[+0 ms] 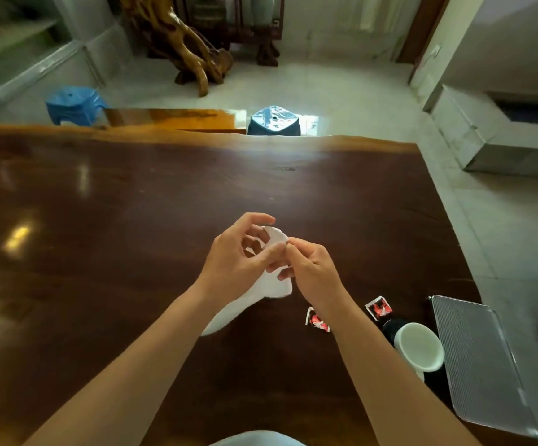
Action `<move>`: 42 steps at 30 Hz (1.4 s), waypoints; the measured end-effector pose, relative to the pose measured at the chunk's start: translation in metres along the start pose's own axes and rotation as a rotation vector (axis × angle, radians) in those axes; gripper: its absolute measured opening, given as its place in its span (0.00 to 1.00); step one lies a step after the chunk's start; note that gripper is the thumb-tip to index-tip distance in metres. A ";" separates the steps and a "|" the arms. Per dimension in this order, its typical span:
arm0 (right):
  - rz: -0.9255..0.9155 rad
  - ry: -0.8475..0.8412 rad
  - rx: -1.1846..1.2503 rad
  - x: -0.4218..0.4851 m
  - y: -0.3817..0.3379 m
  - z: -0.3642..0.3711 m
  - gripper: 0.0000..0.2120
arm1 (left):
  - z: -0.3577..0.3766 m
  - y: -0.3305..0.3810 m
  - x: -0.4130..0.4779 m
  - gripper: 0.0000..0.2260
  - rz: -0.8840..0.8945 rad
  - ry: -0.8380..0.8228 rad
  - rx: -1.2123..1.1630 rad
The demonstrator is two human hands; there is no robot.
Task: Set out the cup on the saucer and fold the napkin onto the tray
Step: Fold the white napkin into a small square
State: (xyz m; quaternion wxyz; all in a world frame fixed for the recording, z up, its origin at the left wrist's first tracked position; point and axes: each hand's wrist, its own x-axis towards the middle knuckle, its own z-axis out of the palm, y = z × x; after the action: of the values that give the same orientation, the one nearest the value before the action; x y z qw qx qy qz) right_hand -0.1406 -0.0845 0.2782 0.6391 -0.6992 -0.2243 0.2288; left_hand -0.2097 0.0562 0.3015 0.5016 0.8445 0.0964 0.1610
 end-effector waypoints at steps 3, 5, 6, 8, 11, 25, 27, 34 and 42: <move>-0.061 -0.039 -0.084 -0.002 -0.007 -0.007 0.12 | -0.007 0.005 -0.001 0.18 0.031 -0.079 -0.058; -0.072 -0.055 -0.097 -0.001 -0.014 -0.010 0.12 | -0.013 0.006 0.001 0.18 0.034 -0.139 -0.078; -0.069 -0.060 -0.089 0.000 -0.019 -0.011 0.13 | -0.015 0.007 0.002 0.16 0.036 -0.156 -0.090; -0.064 -0.085 -0.102 0.003 -0.029 -0.010 0.13 | -0.017 0.009 0.004 0.13 0.048 -0.124 -0.092; -0.067 -0.111 -0.189 0.008 -0.047 -0.009 0.13 | -0.016 0.013 0.010 0.10 0.119 0.008 0.126; -0.116 0.080 -0.424 0.045 -0.071 -0.032 0.20 | -0.032 0.064 0.064 0.09 0.385 0.134 0.453; -0.080 0.113 -0.617 0.056 -0.057 -0.041 0.12 | -0.045 0.058 0.072 0.07 0.392 0.102 0.571; -0.128 0.252 -0.980 0.098 -0.055 -0.095 0.10 | -0.091 0.019 0.098 0.07 0.264 -0.077 0.942; -0.298 0.398 -1.394 0.142 -0.115 -0.124 0.11 | -0.117 0.039 0.164 0.08 0.233 0.079 1.149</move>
State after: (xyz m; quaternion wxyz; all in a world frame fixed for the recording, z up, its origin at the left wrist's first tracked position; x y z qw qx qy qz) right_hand 0.0452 -0.0868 0.3980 0.0998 -0.9332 -0.2900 -0.1871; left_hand -0.1003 0.1861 0.4160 -0.0616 0.9794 0.0935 0.1682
